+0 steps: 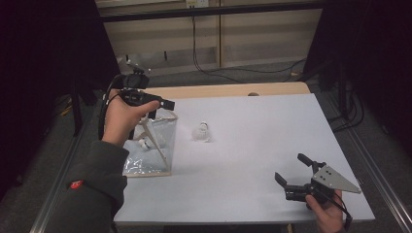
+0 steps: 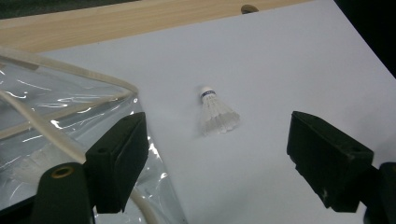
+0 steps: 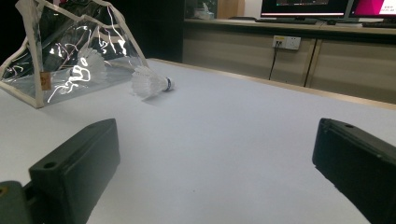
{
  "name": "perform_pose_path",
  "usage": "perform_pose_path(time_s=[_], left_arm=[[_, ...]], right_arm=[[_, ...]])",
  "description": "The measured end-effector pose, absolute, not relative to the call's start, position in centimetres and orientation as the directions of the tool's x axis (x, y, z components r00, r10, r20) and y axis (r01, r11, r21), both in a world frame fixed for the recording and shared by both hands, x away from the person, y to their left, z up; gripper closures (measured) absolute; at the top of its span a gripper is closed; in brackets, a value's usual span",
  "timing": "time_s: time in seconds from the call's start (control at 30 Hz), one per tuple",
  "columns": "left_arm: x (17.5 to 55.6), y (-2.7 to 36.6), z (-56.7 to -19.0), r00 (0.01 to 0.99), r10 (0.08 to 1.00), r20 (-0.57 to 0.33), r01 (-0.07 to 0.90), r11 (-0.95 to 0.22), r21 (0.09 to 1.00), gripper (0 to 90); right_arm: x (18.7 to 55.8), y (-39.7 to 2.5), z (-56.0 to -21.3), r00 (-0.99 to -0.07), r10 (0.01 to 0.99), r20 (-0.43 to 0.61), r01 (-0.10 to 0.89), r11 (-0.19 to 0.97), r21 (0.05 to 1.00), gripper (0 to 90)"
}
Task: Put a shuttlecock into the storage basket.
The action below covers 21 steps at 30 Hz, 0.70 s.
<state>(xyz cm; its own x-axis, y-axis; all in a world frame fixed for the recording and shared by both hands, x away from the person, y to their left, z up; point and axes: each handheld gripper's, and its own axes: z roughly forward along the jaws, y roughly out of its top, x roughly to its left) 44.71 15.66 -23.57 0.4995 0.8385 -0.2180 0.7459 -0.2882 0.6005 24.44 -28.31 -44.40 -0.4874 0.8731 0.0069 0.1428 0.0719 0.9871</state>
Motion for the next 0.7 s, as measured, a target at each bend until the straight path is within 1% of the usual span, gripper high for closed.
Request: perform_pose_path(time_s=[0.43, 0.7], left_arm=[[44.7, 13.4, -25.0, 0.513, 0.828, -0.225, 0.747, -0.302, 0.592, 17.0], [44.7, 12.3, -25.8, 0.520, 0.824, -0.224, 0.748, -0.312, 0.585, 16.6]], right_arm=[[24.5, -28.3, -44.4, -0.486, 0.874, 0.006, 0.143, 0.072, 0.987, 0.9], [24.4, -28.3, -44.4, -0.488, 0.873, 0.010, 0.143, 0.068, 0.987, 0.9]])
